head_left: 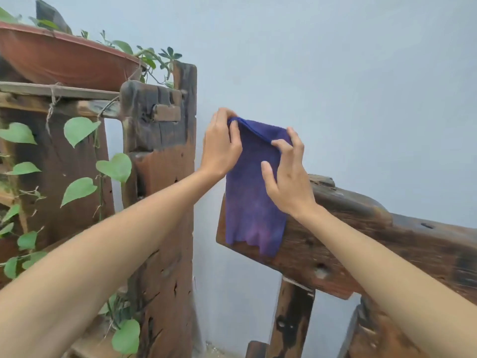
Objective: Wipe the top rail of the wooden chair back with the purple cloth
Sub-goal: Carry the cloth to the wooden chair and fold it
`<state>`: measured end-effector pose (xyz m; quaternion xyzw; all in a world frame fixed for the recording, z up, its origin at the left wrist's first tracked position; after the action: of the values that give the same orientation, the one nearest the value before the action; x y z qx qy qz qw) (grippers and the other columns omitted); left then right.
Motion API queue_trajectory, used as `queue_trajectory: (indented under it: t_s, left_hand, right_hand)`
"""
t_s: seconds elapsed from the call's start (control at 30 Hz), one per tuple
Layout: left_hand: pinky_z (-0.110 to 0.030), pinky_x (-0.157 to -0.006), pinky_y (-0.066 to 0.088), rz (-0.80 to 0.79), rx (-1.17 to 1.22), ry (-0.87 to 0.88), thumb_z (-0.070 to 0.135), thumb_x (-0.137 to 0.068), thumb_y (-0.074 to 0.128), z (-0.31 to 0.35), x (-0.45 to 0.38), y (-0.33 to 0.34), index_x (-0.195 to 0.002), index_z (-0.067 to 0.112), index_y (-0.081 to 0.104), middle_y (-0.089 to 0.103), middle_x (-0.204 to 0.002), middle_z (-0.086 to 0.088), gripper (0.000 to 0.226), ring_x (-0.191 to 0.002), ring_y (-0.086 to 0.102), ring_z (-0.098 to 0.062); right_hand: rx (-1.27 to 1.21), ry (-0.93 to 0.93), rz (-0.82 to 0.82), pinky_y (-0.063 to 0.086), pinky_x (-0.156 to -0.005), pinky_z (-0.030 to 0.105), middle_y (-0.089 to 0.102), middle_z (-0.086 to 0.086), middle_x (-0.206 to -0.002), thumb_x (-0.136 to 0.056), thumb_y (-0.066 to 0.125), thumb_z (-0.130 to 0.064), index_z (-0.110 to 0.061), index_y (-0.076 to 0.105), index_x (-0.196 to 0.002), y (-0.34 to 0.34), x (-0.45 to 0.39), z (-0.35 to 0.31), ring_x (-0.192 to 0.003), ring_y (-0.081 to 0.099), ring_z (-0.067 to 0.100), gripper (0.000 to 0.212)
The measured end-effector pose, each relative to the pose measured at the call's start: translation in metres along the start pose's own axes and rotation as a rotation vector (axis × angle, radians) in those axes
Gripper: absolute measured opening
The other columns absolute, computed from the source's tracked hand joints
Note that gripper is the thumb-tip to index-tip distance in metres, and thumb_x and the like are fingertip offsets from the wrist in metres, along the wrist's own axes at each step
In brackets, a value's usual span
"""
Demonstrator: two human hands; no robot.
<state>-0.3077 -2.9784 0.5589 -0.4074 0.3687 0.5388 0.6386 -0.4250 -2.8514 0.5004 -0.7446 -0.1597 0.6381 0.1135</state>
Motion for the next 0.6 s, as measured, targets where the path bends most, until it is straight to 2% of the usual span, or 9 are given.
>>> queue_trajectory:
  t_s: [0.03, 0.1, 0.17, 0.27, 0.37, 0.43, 0.47, 0.53, 0.6]
  left_hand:
    - [-0.028, -0.080, 0.042, 0.002, 0.012, 0.007, 0.008, -0.099, 0.044, 0.001, -0.013, 0.005, -0.106, 0.001, 0.058, 0.064, -0.100, -0.010, 0.018, -0.087, 0.055, -0.019]
    - [-0.026, -0.082, 0.042, 0.006, 0.031, 0.000, 0.008, -0.099, 0.042, -0.001, -0.035, 0.017, -0.107, 0.002, 0.058, 0.062, -0.102, -0.010, 0.018, -0.088, 0.052, -0.016]
    - [-0.026, -0.082, 0.041, -0.010, 0.043, -0.023, 0.009, -0.099, 0.041, -0.005, -0.051, 0.032, -0.109, 0.003, 0.057, 0.060, -0.105, -0.009, 0.019, -0.088, 0.050, -0.015]
    - [-0.029, -0.080, 0.040, -0.057, 0.027, -0.100, 0.012, -0.101, 0.037, -0.022, -0.060, 0.057, -0.112, 0.007, 0.054, 0.054, -0.110, -0.007, 0.020, -0.085, 0.051, -0.018]
    - [-0.030, -0.080, 0.037, -0.157, -0.033, -0.233, 0.012, -0.102, 0.036, -0.055, -0.055, 0.082, -0.117, 0.008, 0.053, 0.050, -0.118, -0.012, 0.023, -0.090, 0.057, -0.028]
    - [-0.031, -0.087, 0.038, -0.294, -0.071, -0.329, 0.014, -0.101, 0.038, -0.079, -0.043, 0.099, -0.125, 0.009, 0.051, 0.047, -0.129, -0.015, 0.028, -0.105, 0.059, -0.032]
    - [-0.033, -0.093, 0.039, -0.357, -0.100, -0.350, 0.017, -0.101, 0.039, -0.087, -0.035, 0.105, -0.132, 0.009, 0.049, 0.044, -0.136, -0.015, 0.033, -0.115, 0.056, -0.033]
    - [-0.039, -0.102, 0.040, -0.437, -0.128, -0.295, 0.027, -0.103, 0.037, -0.096, -0.021, 0.110, -0.139, 0.011, 0.046, 0.041, -0.145, -0.011, 0.040, -0.128, 0.050, -0.029]
    - [-0.040, -0.095, 0.042, -0.552, -0.125, -0.145, 0.041, -0.104, 0.028, -0.096, -0.005, 0.112, -0.120, 0.020, 0.058, 0.055, -0.130, -0.002, 0.039, -0.119, 0.056, -0.025]
  right_hand:
    - [0.069, -0.017, -0.036, 0.054, -0.070, 0.035, 0.007, 0.015, -0.166, -0.097, 0.055, -0.028, -0.017, 0.041, -0.142, 0.004, -0.009, 0.002, -0.123, 0.056, 0.028, 0.048]
    - [0.169, -0.016, -0.092, 0.053, -0.062, 0.034, -0.011, 0.020, -0.167, -0.095, 0.057, -0.035, -0.025, 0.038, -0.150, 0.012, -0.024, 0.007, -0.104, 0.065, 0.037, 0.059]
    - [0.224, 0.005, -0.123, 0.054, -0.065, 0.034, -0.024, 0.021, -0.165, -0.094, 0.057, -0.040, -0.033, 0.034, -0.154, 0.021, -0.036, 0.013, -0.112, 0.065, 0.040, 0.065]
    - [0.278, 0.026, -0.171, 0.055, -0.090, 0.044, -0.034, 0.021, -0.161, -0.094, 0.054, -0.045, -0.039, 0.030, -0.157, 0.042, -0.043, 0.020, -0.139, 0.044, 0.046, 0.068]
    - [0.353, 0.093, -0.294, 0.042, -0.108, 0.048, -0.034, 0.018, -0.163, -0.098, 0.046, -0.051, -0.044, 0.033, -0.155, 0.069, -0.039, 0.032, -0.137, 0.042, 0.050, 0.058]
    - [0.414, 0.215, -0.459, 0.045, -0.098, 0.046, -0.018, 0.010, -0.170, -0.099, 0.033, -0.062, -0.053, 0.038, -0.146, 0.088, -0.036, 0.044, -0.126, 0.055, 0.043, 0.048]
    - [0.443, 0.257, -0.524, 0.045, -0.090, 0.045, 0.000, 0.005, -0.172, -0.098, 0.026, -0.068, -0.053, 0.042, -0.141, 0.094, -0.035, 0.049, -0.121, 0.059, 0.039, 0.048]
    - [0.470, 0.233, -0.589, 0.041, -0.080, 0.042, 0.037, -0.004, -0.159, -0.092, 0.022, -0.075, -0.047, 0.045, -0.137, 0.097, -0.036, 0.054, -0.119, 0.062, 0.030, 0.058]
    - [0.418, 0.188, -0.624, 0.043, -0.078, 0.040, 0.055, -0.013, -0.141, -0.082, 0.034, -0.083, -0.044, 0.046, -0.138, 0.096, -0.036, 0.056, -0.116, 0.061, 0.023, 0.069]
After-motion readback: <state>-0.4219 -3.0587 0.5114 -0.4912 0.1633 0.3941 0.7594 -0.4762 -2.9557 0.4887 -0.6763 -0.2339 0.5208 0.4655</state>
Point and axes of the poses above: each hand's wrist, its own x-axis away from the middle knuckle, its own y-axis out of the palm, z = x × y, the point moved 6 cm from there along -x, towards the middle knuckle
